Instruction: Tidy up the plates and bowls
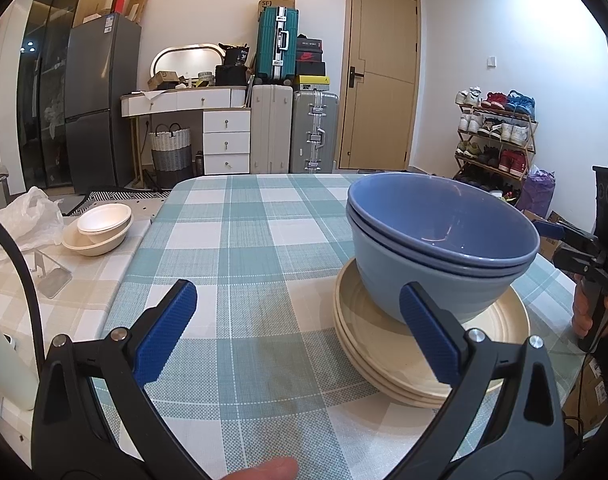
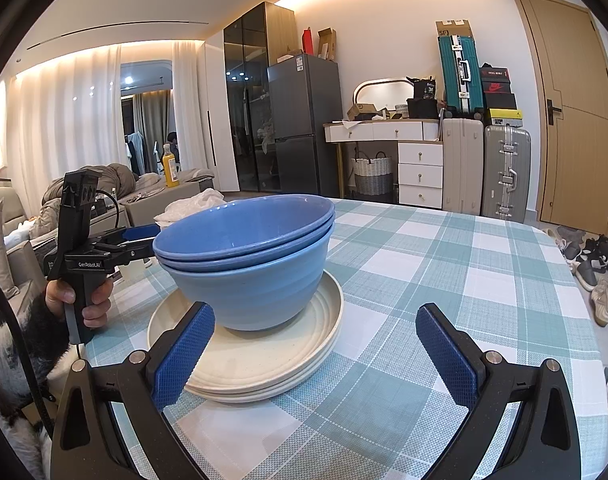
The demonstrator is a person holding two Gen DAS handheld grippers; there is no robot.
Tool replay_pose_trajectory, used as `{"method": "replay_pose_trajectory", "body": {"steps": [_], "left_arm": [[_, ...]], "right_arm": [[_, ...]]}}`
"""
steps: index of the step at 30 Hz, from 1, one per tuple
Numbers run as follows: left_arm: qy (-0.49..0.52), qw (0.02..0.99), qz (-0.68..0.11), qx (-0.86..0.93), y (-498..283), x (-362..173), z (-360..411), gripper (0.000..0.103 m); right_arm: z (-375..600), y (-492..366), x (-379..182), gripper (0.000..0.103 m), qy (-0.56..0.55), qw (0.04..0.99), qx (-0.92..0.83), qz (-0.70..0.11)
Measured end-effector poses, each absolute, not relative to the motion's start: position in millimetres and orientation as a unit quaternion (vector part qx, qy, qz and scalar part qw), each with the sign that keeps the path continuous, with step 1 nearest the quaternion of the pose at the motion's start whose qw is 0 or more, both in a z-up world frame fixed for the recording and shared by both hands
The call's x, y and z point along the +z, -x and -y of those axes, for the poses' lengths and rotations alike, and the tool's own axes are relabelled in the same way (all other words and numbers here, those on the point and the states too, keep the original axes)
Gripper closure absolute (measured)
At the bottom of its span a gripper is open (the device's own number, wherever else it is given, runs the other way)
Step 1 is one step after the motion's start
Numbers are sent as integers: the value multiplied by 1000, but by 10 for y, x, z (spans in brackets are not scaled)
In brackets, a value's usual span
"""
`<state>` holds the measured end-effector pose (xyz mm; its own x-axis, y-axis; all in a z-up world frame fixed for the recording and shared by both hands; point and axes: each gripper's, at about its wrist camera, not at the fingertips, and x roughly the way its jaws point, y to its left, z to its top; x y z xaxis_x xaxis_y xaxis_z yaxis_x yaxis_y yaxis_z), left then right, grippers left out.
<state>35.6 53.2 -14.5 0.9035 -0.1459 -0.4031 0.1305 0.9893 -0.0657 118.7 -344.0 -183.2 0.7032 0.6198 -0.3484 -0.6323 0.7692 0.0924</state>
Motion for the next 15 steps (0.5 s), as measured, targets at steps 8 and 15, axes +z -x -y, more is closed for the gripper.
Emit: {"method": "replay_pose_trajectory", "body": {"steps": [8,15], "left_arm": [[19,975,-208,-71,-356,-145,-529,2],[21,975,-209,-71,-359,-152,-536,2]], "right_arm": [[3442,-1189,-1835,0,17,923,339,-183],[3445,-1189,-1838,0,17,923,339,-182]]}}
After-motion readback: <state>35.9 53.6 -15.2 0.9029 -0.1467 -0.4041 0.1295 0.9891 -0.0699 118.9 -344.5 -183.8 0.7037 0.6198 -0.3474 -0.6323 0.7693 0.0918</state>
